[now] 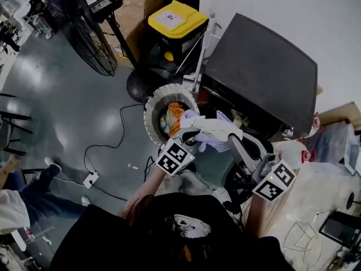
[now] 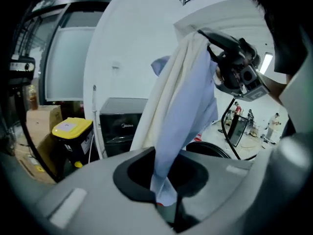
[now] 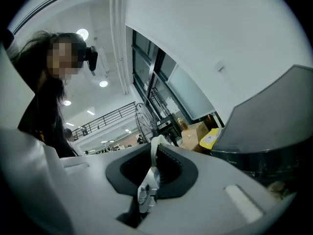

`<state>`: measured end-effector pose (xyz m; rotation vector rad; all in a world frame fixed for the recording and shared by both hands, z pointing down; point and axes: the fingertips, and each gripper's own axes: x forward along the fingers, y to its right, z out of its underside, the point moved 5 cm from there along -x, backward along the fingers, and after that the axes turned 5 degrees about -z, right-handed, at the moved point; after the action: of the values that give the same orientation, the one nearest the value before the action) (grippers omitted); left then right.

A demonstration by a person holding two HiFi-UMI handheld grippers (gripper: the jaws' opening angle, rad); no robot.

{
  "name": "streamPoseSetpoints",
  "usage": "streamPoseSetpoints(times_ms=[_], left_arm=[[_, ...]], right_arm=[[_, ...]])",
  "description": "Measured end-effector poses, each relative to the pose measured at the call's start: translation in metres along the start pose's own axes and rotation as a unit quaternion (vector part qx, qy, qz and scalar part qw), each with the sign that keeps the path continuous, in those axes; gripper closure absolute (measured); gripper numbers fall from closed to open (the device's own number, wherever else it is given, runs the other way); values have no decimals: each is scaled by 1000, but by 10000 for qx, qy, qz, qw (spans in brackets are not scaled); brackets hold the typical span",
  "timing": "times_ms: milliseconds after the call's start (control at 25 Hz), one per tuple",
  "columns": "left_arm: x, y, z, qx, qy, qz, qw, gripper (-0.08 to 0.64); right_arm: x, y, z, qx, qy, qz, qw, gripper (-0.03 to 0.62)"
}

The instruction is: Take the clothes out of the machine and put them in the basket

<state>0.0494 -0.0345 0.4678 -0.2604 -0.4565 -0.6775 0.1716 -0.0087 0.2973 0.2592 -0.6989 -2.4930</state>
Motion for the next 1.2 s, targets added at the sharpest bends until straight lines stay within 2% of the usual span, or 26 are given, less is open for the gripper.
streamPoseSetpoints(times_ms=[280,400,560,880,1040,1200], left_arm=[[-49,-33,-13,-407,321,-1012,9935,520],[-73,-44,-20,-555,479,-1334,9883,522],[-104,-61,-37,-724,790,-1637,9807,523],[-134,-110,-68,-537,1118,-1726,9771,523],[-133,-145,-71,-238,903,-1567,9832,523],[-117,-183,-47,169,563,-1359,9890,523]], right_arm=[[9,21,3,78,-121,-110,9998,551],[17,31,16,-1,-423,-10,9991,551],[36,44,41,-335,-1032,210,9939,551],[101,57,81,-361,-1655,340,9850,549],[141,65,102,-239,-1875,523,9806,549],[177,82,134,52,-2133,862,9732,549]])
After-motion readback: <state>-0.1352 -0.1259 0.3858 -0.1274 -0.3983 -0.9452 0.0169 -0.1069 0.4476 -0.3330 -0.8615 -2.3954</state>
